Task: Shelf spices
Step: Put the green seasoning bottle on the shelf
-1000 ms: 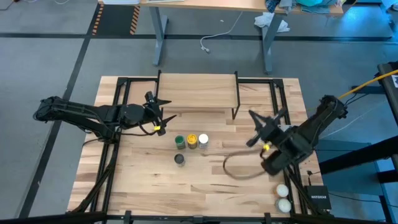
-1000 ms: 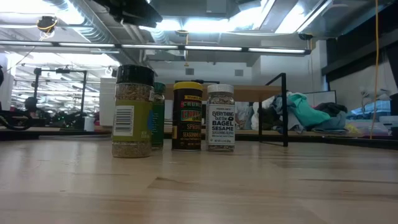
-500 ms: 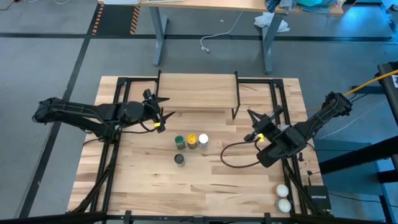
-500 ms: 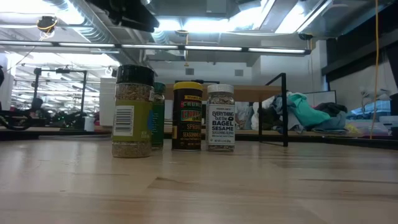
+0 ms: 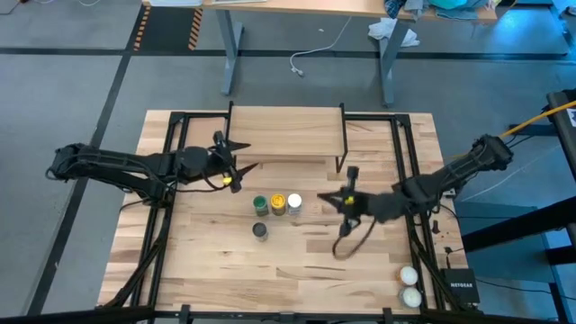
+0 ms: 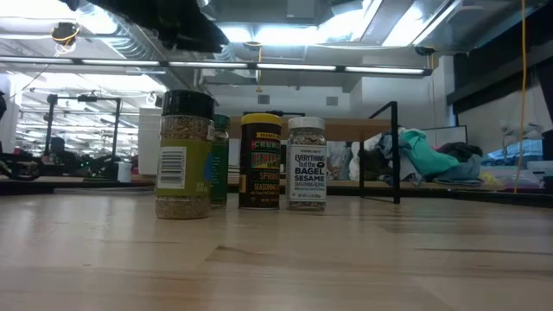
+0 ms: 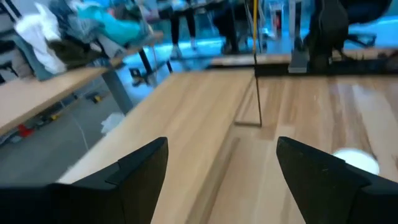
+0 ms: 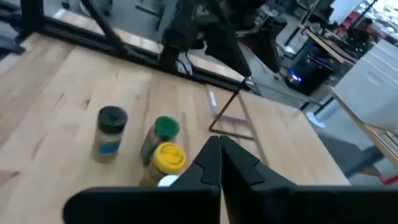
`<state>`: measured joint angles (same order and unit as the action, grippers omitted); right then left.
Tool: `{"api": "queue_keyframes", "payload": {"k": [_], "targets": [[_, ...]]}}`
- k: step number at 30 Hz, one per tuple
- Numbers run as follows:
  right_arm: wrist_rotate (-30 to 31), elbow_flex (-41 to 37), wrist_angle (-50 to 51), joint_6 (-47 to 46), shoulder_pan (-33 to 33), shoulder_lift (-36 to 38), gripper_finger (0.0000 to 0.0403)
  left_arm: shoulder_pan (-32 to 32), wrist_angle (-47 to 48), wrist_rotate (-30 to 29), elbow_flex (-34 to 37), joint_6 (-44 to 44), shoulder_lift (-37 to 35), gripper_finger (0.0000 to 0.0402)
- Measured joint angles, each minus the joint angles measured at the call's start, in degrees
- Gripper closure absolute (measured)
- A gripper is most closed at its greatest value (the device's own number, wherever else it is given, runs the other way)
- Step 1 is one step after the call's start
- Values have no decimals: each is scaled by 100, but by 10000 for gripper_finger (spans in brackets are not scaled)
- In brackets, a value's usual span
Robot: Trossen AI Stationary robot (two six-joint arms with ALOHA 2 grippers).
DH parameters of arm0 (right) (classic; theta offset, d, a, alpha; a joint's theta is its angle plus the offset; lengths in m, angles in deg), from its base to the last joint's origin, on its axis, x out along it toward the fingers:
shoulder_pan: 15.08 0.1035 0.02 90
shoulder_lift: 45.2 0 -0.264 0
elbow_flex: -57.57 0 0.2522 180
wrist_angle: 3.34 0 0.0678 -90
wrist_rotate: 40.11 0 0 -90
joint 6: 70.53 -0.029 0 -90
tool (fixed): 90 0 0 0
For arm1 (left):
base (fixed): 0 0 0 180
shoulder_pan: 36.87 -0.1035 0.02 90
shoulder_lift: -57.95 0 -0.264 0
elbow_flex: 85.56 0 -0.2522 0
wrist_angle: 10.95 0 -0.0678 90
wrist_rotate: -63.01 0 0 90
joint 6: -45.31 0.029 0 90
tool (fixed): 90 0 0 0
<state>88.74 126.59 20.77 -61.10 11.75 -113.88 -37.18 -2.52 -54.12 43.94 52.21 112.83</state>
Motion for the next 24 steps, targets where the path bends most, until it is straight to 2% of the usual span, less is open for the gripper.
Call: {"api": "queue_keyframes", "payload": {"k": [5, 10, 15, 19, 24], "targets": [[-192, -513, 142, -195, -845, 677, 402, -53, -314, 2, 10, 357, -146, 108], [-629, -1039, -226, -12, -1362, 1823, 402, -279, -309, 6, 10, 547, -492, 108], [-698, -1398, -209, 328, -1605, 3027, 402, -607, -178, 341, 10, 555, -861, 108], [-685, -1686, -177, 701, -1644, 3973, 402, -873, 180, 372, 10, 391, -969, 108], [-636, -2445, -144, 631, -1642, 5202, 402, -1033, 278, 467, 223, 41, -953, 108]]}}
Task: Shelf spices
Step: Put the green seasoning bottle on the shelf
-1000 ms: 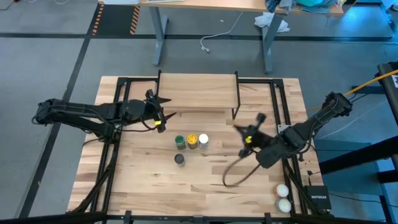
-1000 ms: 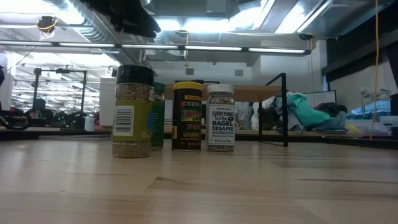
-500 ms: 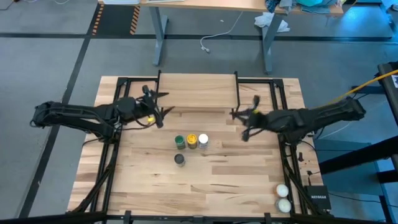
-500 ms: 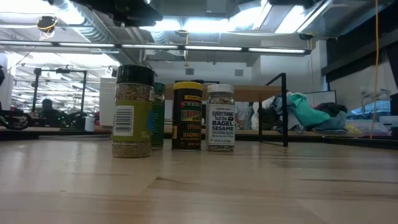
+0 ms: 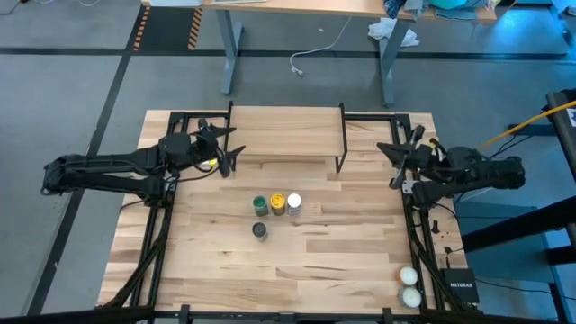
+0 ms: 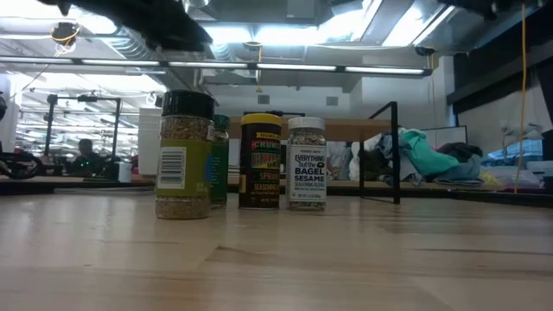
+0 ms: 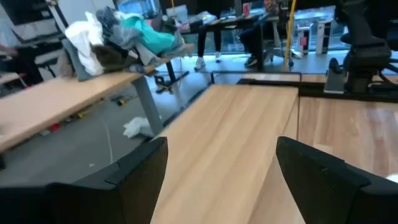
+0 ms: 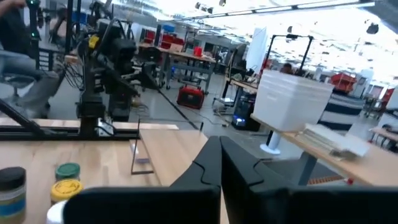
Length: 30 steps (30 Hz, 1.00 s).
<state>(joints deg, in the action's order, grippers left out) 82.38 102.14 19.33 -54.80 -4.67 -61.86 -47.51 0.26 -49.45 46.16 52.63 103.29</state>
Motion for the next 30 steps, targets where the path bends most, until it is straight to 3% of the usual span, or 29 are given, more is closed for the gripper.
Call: {"api": "queue_keyframes", "payload": {"k": [6, 12, 15, 22, 30], "targets": [[-257, -1026, -593, -152, 2, 940, 402, -183, -842, 417, 476, -43, 9, 108], [-741, -1211, -518, -164, 2, 873, 402, -470, -1002, 995, 659, -229, 199, 109], [-1295, -1274, -509, -248, 2, 680, 402, -596, -1159, 1249, 800, -371, 470, 125], [-1362, -1305, -580, -527, 2, 113, 402, -672, -1849, 1634, 989, -411, 1097, 214], [-1631, -1307, -954, -326, -388, -234, 402, -708, -2308, 1607, 992, -122, 1530, 363]]}}
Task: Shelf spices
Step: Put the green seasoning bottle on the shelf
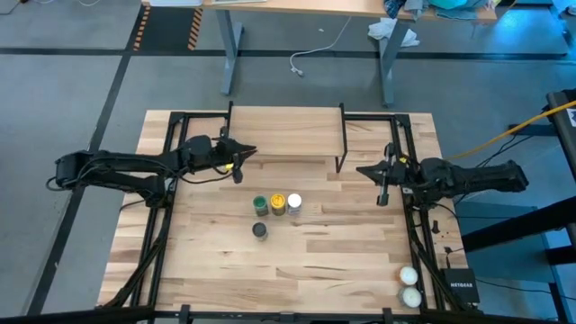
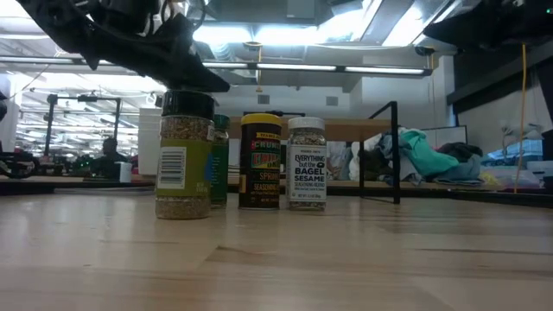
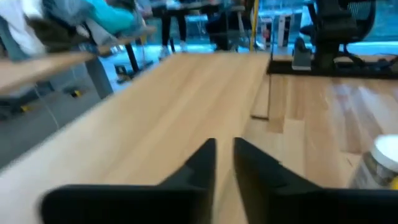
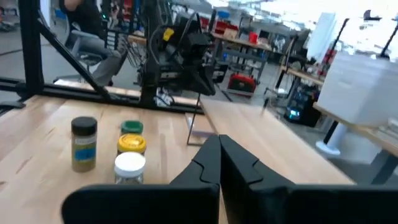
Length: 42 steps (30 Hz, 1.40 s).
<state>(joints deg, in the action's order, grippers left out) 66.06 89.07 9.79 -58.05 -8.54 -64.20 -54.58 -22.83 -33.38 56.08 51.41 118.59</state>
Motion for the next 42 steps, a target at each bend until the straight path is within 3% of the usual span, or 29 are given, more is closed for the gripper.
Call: {"api": "queue_keyframes", "payload": {"k": [2, 6, 9, 12, 18, 23, 34, 42], "targets": [[-392, 0, -79, 140, -305, 4, 402, -85, -150, -9, 0, 38, -17, 390], [-909, 0, -75, 231, -1102, 113, 402, -275, -148, -20, -1, -129, -261, 394], [-1616, 54, 212, 136, -1714, 307, 402, -288, 286, -31, -2, -138, -622, 399], [-2163, 273, 763, 100, -2272, 562, 402, -286, 629, -17, 0, -82, -1214, 400], [-2779, 435, 787, 82, -2983, 1057, 402, -286, 1791, -260, -4, 27, -2573, 401], [-3216, 424, 735, -31, -3179, 969, 402, -265, 2415, -364, 3, -120, -3239, 401], [-3365, 417, 750, -62, -3171, 562, 402, -90, 742, -319, 1365, -567, -3667, 402], [-3228, 417, 735, -62, -3171, 568, 402, -70, 1059, -239, 1412, -415, -3569, 401]]}}
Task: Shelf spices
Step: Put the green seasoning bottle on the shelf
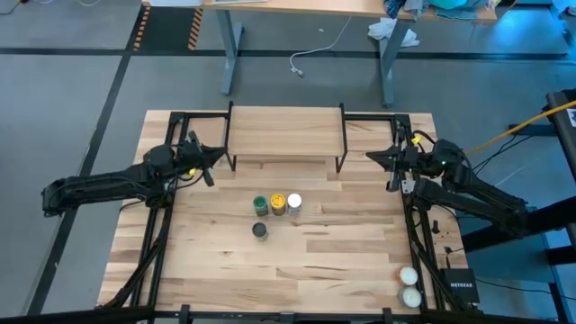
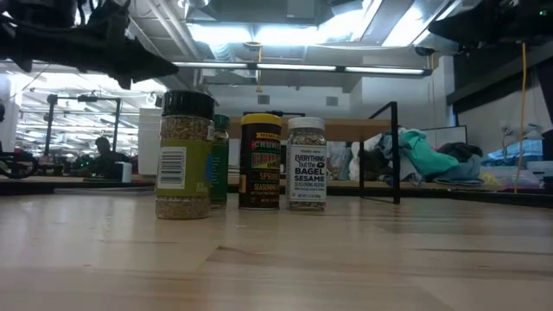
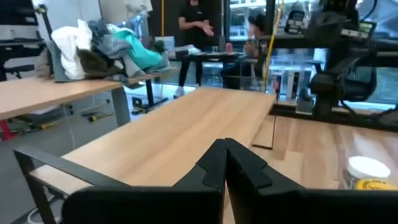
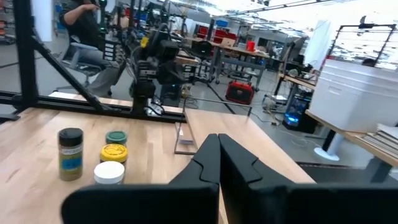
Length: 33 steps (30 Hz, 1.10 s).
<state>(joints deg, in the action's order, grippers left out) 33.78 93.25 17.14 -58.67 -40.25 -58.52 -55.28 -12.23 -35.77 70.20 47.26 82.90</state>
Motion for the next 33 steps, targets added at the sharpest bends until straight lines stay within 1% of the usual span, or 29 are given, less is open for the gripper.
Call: {"api": "queue_keyframes", "payload": {"k": [6, 12, 18, 21, 24, 26, 33], "targets": [[20, 0, -2, 63, 0, 0, 402, 5, -125, 615, 0, -43, 183, 401], [288, 0, -9, 190, 0, 0, 402, 123, -306, 1061, 0, -129, 361, 401], [292, 0, -104, 195, 0, 0, 399, 464, -700, 1136, 0, 44, 747, 401], [290, 0, -118, 195, 0, 0, 398, 696, -898, 1137, -2, 214, 1030, 393], [287, 0, -124, 195, 0, 0, 398, 855, -1274, 1113, -2, 287, 1312, 371], [307, -1, -166, 195, 0, 0, 397, 950, -1517, 1042, -63, 299, 1482, 347], [376, 15, -362, 164, 0, 2, 397, 1456, -1520, 614, -598, 184, 2099, 229]]}}
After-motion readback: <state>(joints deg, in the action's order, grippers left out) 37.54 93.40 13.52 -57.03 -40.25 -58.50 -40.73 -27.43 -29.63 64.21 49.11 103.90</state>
